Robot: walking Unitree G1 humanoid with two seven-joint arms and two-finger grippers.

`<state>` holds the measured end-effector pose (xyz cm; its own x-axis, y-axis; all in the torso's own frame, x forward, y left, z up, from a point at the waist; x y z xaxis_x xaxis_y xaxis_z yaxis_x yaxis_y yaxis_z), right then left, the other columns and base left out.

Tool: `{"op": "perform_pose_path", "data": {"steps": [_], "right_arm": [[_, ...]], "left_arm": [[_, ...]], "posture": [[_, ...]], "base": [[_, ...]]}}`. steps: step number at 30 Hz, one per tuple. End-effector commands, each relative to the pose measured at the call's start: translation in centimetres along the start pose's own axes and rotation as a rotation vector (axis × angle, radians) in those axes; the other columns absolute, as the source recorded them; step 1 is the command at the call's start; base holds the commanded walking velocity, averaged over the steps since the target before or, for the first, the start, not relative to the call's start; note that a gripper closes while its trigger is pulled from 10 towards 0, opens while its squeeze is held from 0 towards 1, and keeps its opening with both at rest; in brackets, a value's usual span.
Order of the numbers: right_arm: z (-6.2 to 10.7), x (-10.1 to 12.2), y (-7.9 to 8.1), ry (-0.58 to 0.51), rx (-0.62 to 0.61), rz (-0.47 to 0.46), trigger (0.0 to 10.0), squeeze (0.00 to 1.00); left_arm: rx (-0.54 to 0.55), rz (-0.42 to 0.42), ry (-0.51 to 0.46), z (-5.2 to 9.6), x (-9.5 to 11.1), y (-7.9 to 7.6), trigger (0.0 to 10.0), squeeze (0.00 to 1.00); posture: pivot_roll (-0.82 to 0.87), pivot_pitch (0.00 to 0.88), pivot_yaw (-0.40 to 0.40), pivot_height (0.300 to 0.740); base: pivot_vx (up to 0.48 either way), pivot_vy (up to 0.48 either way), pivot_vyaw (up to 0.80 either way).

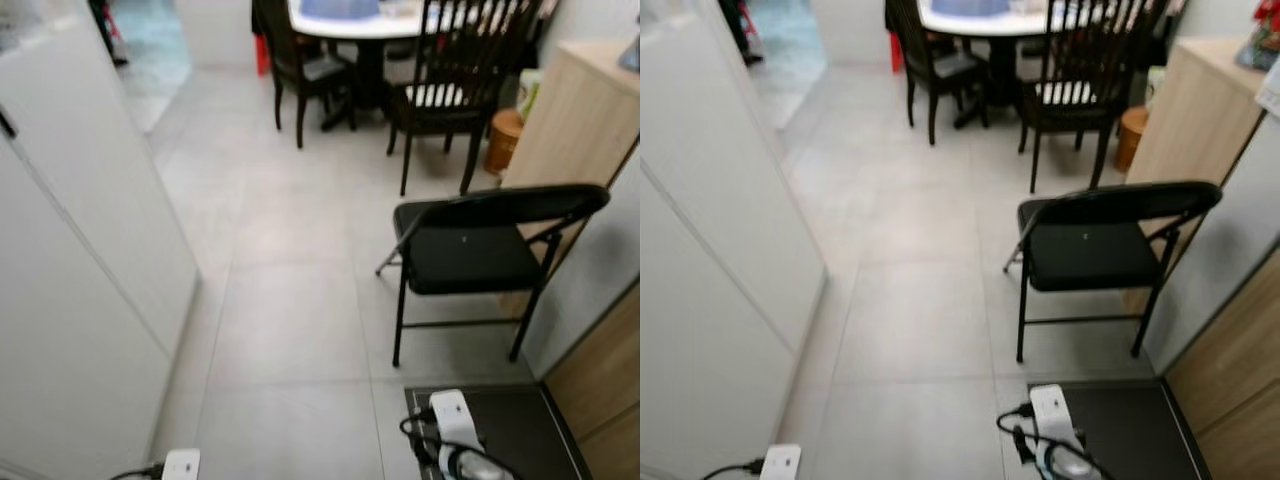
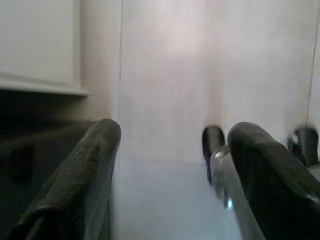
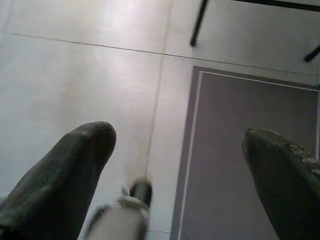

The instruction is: Restocking fridge

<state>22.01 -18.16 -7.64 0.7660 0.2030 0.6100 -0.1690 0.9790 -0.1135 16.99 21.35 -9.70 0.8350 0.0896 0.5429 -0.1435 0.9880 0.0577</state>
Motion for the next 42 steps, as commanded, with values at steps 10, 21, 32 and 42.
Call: {"op": "perform_pose_path", "data": {"steps": [10,21,32,42], "right_arm": [[-0.02,0.31,-0.34,-0.008,-0.011,-0.005,10.0,0.00],[-0.04,0.40,-0.29,-0.009,-0.005,0.003,10.0,0.00],[-0.02,0.31,-0.40,-0.006,-0.010,-0.006,10.0,0.00],[-0.02,0.32,-0.40,-0.006,-0.011,-0.008,10.0,0.00]], "left_arm": [[-0.015,0.006,0.007,0.01,-0.28,-0.63,10.0,0.00],[-0.018,0.006,0.000,-0.02,-0.10,-0.76,10.0,0.00],[-0.022,0.007,-0.004,-0.05,0.04,-0.99,10.0,0.00],[-0.021,0.011,-0.004,-0.04,0.01,-0.97,10.0,0.00]], "posture": [[-0.08,0.000,0.035,0.740],[-0.08,0.000,0.036,0.740],[-0.09,0.000,0.034,0.740],[-0.09,0.000,0.032,0.740]], "base": [[0.334,0.000,0.37],[0.334,0.000,0.11],[0.334,0.000,0.00],[0.337,0.000,0.00]]}}
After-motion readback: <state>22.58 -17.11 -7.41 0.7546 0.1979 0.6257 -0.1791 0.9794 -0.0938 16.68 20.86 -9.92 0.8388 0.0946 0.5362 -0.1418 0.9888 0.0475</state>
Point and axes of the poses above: a point about 5 cm out from each wrist's last joint towards the gripper, its own z axis pointing back from the gripper into the wrist, its own x axis along the axis of the wrist's last joint, y = z × x, the point moved 1 cm from there along -z, pointing out of the wrist towards the gripper, and after that the axes turned 4 degrees about z, right-handed, at the moved point
